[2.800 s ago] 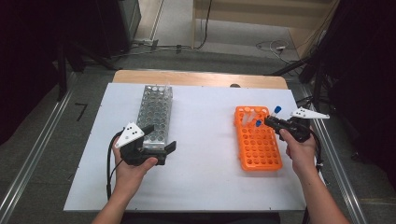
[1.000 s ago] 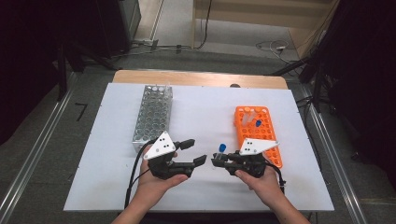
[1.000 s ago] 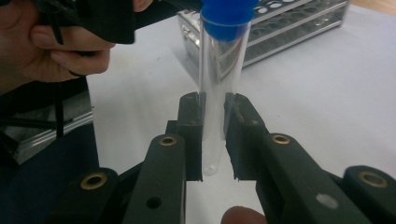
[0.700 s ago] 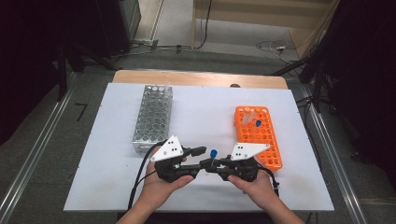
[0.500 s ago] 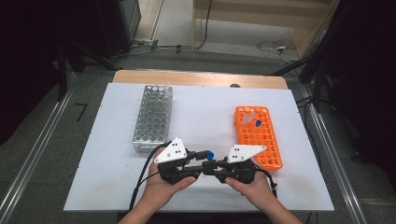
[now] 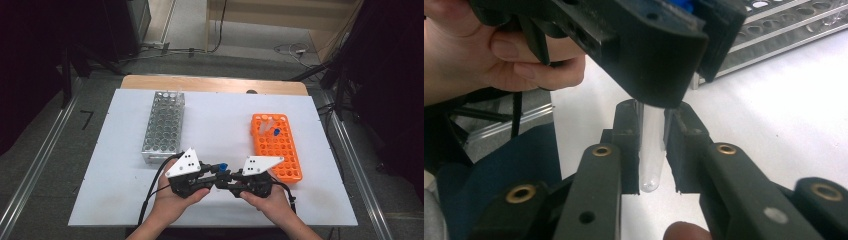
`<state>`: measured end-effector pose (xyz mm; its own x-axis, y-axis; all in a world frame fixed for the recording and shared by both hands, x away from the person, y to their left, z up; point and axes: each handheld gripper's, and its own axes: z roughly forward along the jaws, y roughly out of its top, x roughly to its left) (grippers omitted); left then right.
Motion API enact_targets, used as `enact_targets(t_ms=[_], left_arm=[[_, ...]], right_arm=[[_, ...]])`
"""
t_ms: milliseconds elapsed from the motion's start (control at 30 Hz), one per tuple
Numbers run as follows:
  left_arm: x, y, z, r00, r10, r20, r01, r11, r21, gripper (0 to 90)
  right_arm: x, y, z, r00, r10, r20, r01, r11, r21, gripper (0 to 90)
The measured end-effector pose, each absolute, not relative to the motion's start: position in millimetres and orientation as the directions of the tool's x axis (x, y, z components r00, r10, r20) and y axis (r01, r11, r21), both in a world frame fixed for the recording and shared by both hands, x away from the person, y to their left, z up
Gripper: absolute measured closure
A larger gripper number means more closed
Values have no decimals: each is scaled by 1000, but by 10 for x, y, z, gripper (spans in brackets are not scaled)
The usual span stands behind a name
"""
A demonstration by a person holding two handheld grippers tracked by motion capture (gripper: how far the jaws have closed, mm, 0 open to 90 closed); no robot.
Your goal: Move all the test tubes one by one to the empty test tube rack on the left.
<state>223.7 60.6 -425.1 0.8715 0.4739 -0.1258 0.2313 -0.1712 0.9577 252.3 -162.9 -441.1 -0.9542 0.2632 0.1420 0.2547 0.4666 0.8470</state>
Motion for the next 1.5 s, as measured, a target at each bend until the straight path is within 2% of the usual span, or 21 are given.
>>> enact_targets(t_ms=[100,400,633,1000,1200,1500], left_arm=[[2255,659,-4234,867,478,-140,239,-152,959,769],[2323,837,-4192,839,525,-144,245,-128,961,769],[2409,979,-4148,813,566,-136,240,-112,964,769],[2622,1233,-4052,756,645,-109,219,-92,971,769],[2786,1366,-4035,714,690,-119,227,-68,971,769],[3046,1482,-4034,668,734,-121,235,-54,971,769]], right_arm=[[2522,-1664,-4399,-956,258,143,251,457,854,628],[2569,-1939,-4368,-946,289,143,259,418,871,276],[2585,-2179,-4357,-947,290,140,253,400,881,111],[2626,-2506,-4396,-924,361,130,276,391,878,57],[2725,-2670,-4424,-906,393,159,310,359,880,5],[2818,-2831,-4469,-884,438,164,338,354,872,0]])
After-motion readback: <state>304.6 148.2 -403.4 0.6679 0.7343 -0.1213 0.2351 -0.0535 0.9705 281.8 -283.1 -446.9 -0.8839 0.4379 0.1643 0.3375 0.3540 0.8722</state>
